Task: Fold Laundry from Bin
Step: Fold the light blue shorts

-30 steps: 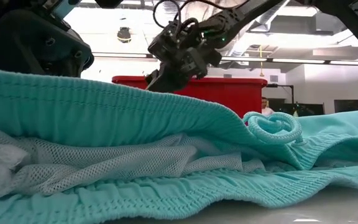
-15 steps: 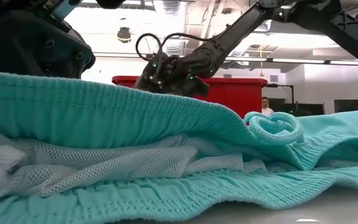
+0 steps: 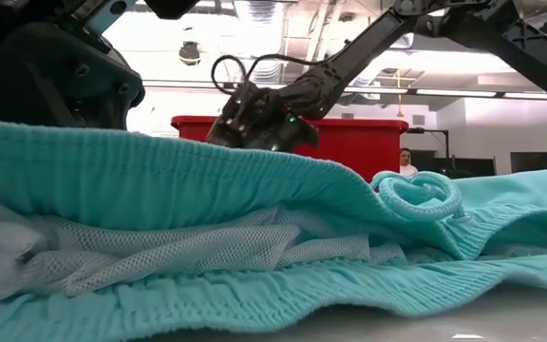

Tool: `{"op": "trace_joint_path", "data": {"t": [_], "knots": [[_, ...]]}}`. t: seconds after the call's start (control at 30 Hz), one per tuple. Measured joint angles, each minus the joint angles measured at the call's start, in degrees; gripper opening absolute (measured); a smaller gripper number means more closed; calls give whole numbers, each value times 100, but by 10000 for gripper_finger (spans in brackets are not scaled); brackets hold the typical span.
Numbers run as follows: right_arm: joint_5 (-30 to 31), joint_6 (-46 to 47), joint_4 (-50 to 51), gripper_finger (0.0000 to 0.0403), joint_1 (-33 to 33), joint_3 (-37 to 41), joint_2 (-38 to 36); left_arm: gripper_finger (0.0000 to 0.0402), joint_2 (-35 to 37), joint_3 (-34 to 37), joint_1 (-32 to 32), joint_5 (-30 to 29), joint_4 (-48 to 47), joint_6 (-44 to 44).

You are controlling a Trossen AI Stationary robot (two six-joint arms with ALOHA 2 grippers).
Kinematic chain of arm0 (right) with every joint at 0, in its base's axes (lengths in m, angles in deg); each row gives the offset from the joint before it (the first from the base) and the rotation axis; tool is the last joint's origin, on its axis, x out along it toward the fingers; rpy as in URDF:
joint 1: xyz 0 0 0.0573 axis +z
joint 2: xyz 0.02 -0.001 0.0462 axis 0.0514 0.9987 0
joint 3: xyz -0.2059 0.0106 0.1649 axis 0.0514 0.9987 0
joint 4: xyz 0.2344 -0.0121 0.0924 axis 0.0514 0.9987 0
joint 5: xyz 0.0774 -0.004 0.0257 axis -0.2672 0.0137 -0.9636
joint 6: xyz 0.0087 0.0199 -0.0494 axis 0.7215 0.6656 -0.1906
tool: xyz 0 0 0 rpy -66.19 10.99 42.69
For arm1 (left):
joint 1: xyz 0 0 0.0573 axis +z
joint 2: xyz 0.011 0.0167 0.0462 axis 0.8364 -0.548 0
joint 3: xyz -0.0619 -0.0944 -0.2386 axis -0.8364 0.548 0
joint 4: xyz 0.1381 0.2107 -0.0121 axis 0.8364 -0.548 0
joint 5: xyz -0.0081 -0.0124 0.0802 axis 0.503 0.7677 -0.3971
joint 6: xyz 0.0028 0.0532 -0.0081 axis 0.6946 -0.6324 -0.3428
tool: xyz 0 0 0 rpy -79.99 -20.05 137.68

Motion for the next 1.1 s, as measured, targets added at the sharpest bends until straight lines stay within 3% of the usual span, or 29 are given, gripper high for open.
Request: {"op": "trace_joint_path", "data": {"t": [0.2, 0.5, 0.77, 1.1], "knots": [[-119, -322, -392, 23, 152, -26, -613, 0, 0, -2, 2, -13, -57, -41], [146, -129, -1503, 25, 447, -110, 3, 0, 0, -2, 60, -24, -55, -65], [158, 195, -1377, 24, 493, -1056, 784, 0, 0, -2, 62, -1, -81, -49], [182, 261, -420, 26, 454, -2264, 1630, 0, 0, -2, 62, 4, -83, -95]]}}
